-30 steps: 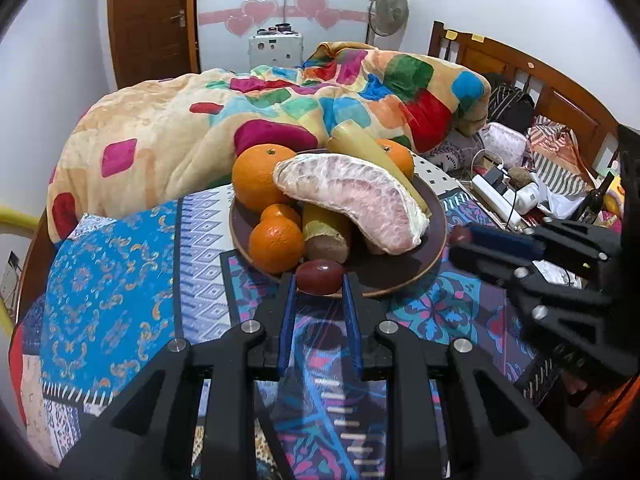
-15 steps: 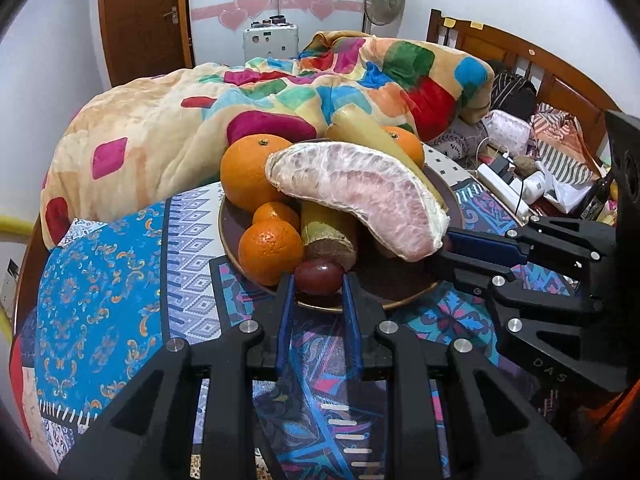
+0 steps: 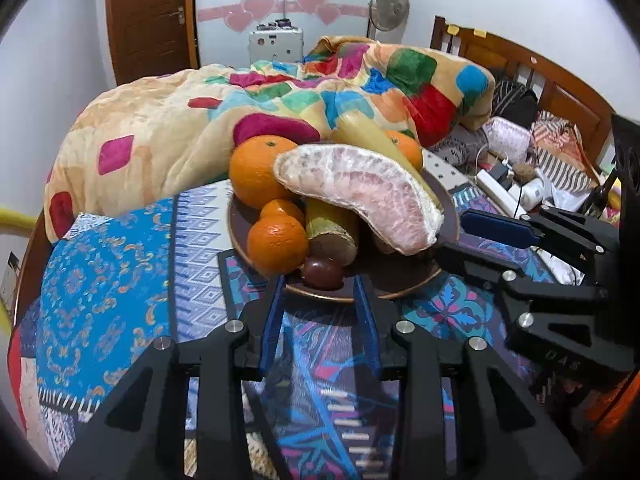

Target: Organize fruits

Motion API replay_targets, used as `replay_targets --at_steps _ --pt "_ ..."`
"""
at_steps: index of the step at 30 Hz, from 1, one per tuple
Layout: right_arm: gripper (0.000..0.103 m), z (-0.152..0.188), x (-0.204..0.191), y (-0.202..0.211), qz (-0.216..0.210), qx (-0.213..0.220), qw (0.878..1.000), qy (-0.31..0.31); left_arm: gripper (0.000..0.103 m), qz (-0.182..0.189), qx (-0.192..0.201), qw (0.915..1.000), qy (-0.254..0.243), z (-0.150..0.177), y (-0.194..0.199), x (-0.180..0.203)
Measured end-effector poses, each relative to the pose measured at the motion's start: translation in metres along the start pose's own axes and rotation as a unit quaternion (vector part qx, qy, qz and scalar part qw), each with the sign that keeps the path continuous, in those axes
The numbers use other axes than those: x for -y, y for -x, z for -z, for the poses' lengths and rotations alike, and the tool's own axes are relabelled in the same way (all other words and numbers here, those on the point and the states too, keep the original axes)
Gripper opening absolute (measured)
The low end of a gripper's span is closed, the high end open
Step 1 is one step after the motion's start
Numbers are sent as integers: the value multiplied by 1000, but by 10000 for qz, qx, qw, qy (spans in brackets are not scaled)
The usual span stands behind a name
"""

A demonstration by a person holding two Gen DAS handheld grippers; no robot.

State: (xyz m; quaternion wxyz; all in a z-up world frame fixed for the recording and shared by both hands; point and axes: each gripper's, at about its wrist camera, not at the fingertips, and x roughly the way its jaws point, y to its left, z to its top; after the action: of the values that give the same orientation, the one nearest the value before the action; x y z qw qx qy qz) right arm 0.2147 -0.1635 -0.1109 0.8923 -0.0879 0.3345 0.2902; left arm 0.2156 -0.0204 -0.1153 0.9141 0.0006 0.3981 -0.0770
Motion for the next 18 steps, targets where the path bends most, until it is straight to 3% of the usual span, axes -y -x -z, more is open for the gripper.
replay_targets --at_steps 10,18 --pt "35 -11 -7 86 68 785 9967 -211 35 -88 707 9974 112 2 90 5" --pt "41 -13 -35 170 358 1646 9855 -180 46 -377 1870 9816 -31 18 192 27"
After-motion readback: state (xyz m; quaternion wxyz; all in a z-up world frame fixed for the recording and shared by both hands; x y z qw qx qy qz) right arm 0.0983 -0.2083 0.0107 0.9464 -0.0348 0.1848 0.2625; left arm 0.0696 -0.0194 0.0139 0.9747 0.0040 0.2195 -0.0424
